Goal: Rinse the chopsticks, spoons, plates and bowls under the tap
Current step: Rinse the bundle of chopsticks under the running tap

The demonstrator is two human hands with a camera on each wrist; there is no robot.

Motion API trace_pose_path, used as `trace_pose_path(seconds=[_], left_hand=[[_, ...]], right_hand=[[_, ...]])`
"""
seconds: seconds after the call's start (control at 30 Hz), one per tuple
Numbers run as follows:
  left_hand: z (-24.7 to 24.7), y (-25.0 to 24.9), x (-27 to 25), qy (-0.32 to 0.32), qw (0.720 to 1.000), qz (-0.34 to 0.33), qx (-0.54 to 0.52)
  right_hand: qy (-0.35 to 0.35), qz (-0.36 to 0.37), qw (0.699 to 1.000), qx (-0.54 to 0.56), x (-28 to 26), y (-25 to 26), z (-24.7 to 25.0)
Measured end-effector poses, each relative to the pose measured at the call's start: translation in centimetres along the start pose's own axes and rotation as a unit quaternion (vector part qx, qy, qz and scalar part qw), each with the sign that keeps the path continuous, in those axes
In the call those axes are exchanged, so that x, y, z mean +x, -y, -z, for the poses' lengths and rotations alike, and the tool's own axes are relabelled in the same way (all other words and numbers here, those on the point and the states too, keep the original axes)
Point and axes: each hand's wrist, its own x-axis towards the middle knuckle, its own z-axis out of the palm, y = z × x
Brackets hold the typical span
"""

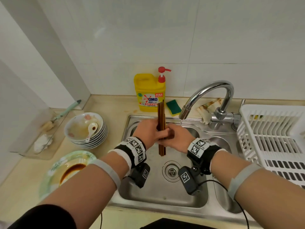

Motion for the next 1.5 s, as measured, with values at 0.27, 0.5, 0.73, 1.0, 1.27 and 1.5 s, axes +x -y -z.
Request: trace_pose_path(seconds=[0.27,0.5,0.73,1.0,1.27,1.5], left_hand=[[2.7,-3.0,1.8,-0.046,0.993,-0.109,-0.021],[1.5,-9.7,4.5,-0.003,0.971,-0.215,-0.105],[-2.6,-18.5,6.1,0.033,0.937,-0.280,-0.205],[-8.8,-25.9,7.7,0.053,0.949,-0.275,-0.148],[-16.2,-24.1,7.8,0.112,0.990,-0.086,0.013],[-19.1,-22.5,4.2,0.192,0.979,-0.041,0.055]], right_hand=[[-0.048,-0.005,0.987,0.153,-1.7,2.1,3.7],[-0.089,-0.029,0.978,0.189,-7.0,0.8,9.8],[-0.194,-0.057,0.953,0.224,-13.6,-2.6,14.7],[-0.145,-0.015,0.988,0.044,-17.6,-9.0,20.2],[0.028,-0.216,0.976,-0.015,-17.5,-20.5,24.2],[0.125,-0.318,0.938,-0.056,-15.8,-24.9,19.1]])
